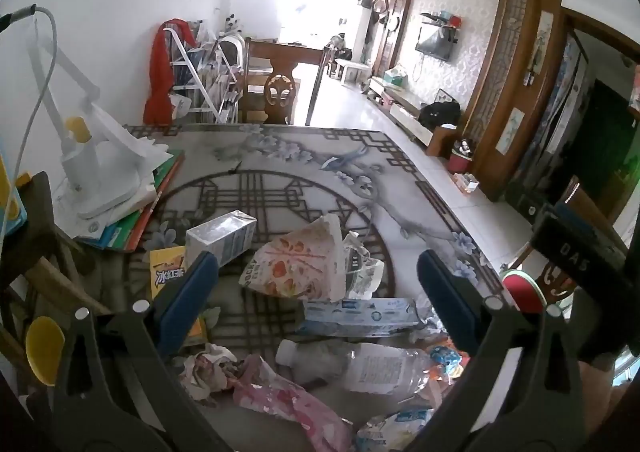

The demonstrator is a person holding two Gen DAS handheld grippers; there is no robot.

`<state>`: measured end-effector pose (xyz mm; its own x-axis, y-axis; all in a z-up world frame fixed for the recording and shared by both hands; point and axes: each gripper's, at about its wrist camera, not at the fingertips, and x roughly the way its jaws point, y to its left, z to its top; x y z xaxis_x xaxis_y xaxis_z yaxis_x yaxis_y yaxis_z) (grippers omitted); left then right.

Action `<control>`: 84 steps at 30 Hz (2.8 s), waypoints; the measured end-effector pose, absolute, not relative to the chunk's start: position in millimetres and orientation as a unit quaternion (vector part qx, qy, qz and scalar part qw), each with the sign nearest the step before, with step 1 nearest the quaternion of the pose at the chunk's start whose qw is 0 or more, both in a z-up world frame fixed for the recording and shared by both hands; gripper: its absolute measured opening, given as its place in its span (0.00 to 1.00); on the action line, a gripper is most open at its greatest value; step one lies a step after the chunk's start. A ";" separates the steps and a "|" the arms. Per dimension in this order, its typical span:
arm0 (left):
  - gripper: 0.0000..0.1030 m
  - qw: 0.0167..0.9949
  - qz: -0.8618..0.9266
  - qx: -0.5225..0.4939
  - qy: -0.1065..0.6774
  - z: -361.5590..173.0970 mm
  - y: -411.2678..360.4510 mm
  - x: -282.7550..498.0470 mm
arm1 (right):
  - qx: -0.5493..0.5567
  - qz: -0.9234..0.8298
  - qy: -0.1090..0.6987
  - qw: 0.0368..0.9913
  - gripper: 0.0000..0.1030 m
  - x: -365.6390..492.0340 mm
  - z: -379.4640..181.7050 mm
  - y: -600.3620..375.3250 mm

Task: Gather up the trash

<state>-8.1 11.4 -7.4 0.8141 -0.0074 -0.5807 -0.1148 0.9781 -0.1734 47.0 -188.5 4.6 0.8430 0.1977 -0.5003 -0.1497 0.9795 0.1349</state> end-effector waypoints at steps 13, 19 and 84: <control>0.95 0.946 0.035 -0.104 0.306 -11.1 13.9 -8.9 | 0.053 0.101 0.266 0.957 0.93 49.0 2.7 -187.9; 0.95 0.945 0.036 -0.105 0.307 -10.8 13.8 -8.7 | 0.052 0.099 0.265 0.958 0.93 48.8 3.2 -186.0; 0.95 0.918 0.012 -0.051 0.393 -60.3 65.7 -55.3 | -0.156 0.410 0.479 0.760 0.93 -14.0 -87.0 -144.4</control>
